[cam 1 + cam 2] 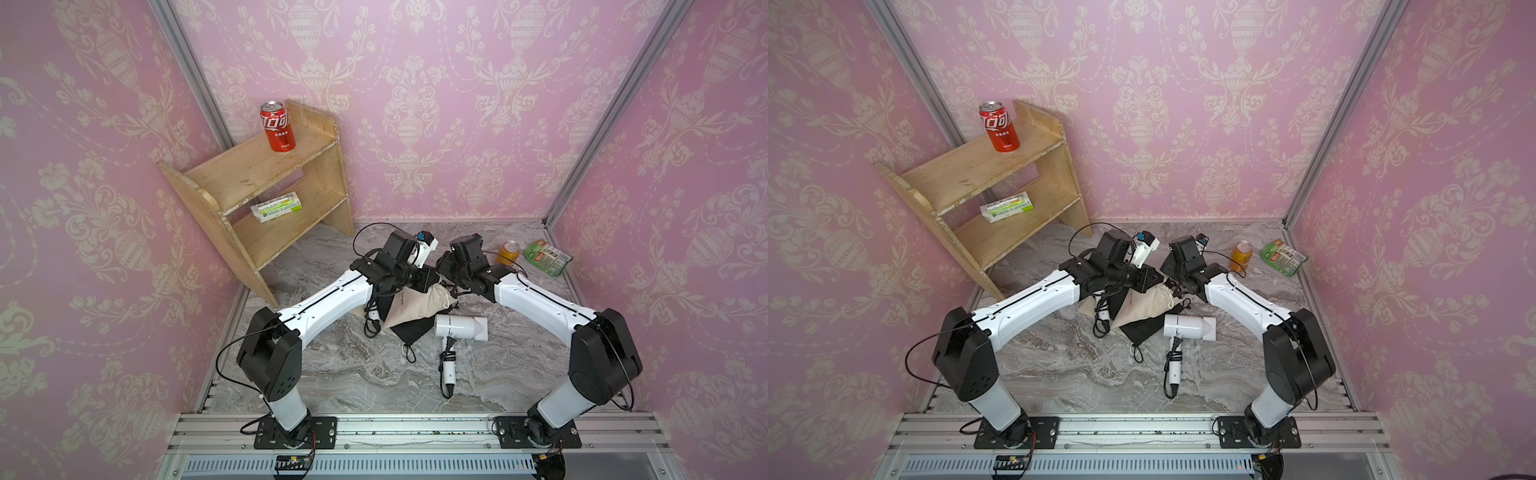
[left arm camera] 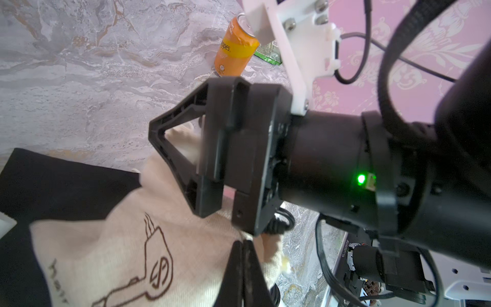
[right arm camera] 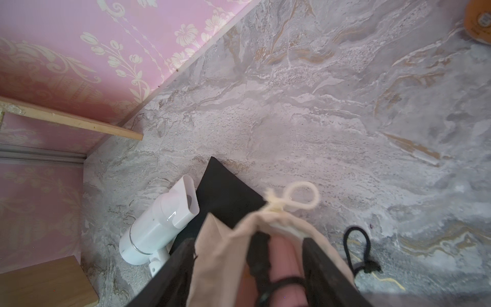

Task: Pack away hair dryers
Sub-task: Place the hair dryer in the drawstring bag, then place the drawstring bag in the drawstring bag.

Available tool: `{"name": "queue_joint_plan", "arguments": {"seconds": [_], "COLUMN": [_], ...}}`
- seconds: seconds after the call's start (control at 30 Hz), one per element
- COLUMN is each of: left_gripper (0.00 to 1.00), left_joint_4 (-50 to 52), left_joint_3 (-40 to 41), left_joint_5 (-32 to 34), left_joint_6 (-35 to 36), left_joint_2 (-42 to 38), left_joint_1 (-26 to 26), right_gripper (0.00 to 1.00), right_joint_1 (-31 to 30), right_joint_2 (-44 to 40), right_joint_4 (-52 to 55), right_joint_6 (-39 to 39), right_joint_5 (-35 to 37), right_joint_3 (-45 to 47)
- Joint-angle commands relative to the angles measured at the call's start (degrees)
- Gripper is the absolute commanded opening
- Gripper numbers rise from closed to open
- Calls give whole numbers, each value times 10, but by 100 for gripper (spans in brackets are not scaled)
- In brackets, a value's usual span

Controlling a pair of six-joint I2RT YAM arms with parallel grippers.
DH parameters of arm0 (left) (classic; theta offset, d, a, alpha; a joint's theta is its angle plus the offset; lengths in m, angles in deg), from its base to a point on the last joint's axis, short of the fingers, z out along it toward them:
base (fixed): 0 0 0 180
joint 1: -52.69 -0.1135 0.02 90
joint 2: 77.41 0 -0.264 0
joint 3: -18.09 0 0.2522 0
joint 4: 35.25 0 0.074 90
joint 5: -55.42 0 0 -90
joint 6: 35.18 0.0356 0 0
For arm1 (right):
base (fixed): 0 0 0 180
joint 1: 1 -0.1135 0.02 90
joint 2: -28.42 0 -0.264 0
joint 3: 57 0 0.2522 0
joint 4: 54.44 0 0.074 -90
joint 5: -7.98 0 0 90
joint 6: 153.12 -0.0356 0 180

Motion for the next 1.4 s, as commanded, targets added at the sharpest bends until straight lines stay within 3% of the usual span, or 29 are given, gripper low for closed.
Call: {"name": "queue_joint_plan", "arguments": {"seconds": [0.0, 0.43, 0.63, 0.8, 1.1, 1.3, 1.37], "left_gripper": [0, 0, 0, 0, 0, 0, 0], "left_joint_4": [-12, -2, 7, 11, 16, 18, 18], "left_joint_3": [-15, 19, 23, 22, 19, 16, 16], "left_joint_5": [18, 23, 15, 14, 17, 16, 15], "left_joint_6": [-21, -18, -7, -5, -5, -6, -6], "left_joint_2": [-10, -41, -52, -49, -50, -52, -54], "left_joint_1": [-15, -44, -46, -46, -49, -50, -50], "right_gripper": [72, 77, 77, 77, 76, 71, 64], "right_joint_1": [-4, 5, 69, 96, 106, 103, 99], "right_joint_2": [-22, -102, -133, -115, -66, -1, 21], "right_joint_4": [-1, 21, -30, -38, -120, -141, -134], "right_joint_6": [4, 90, 140, 206, 226, 239, 252], "right_joint_5": [-7, -12, -103, -155, -265, -309, -312], "right_joint_3": [19, 73, 140, 158, 193, 152, 123]}}
